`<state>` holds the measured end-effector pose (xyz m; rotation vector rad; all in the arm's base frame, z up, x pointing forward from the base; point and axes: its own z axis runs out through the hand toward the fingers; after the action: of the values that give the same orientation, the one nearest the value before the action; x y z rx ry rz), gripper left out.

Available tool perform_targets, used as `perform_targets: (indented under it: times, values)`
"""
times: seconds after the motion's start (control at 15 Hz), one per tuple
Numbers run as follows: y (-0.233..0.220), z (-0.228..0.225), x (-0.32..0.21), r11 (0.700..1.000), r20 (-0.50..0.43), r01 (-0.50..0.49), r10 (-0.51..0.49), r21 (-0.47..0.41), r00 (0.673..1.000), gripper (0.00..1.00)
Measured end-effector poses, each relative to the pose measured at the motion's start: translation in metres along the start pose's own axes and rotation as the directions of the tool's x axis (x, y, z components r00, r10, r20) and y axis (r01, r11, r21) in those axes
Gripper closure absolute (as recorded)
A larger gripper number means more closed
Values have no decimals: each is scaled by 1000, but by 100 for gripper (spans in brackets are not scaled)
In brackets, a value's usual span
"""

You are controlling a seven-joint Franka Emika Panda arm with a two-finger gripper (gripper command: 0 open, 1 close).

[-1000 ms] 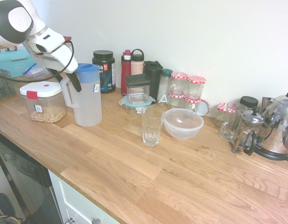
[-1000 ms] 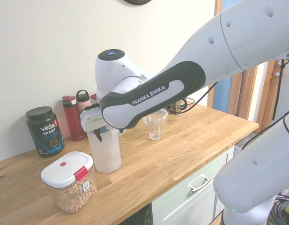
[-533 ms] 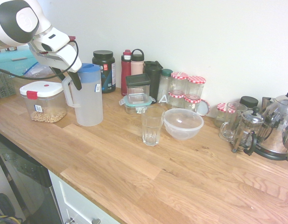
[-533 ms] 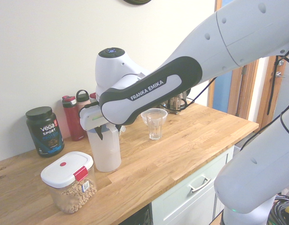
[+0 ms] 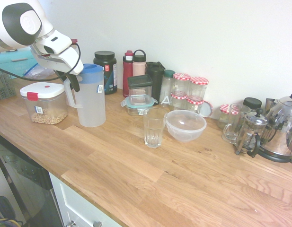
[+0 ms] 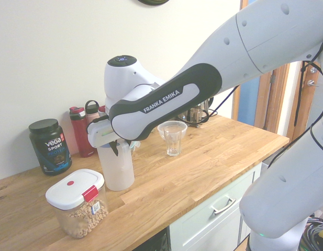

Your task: Pour me some water

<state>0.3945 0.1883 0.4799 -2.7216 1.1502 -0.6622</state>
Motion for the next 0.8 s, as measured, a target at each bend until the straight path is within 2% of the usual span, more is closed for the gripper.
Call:
perform_targets:
  times: [0.6,0.8]
  values:
    - [-5,-3,1,1000,0,27,-27,-5,1000,100]
    - [-1,-40,2,995,-2,97,-97,17,995,100]
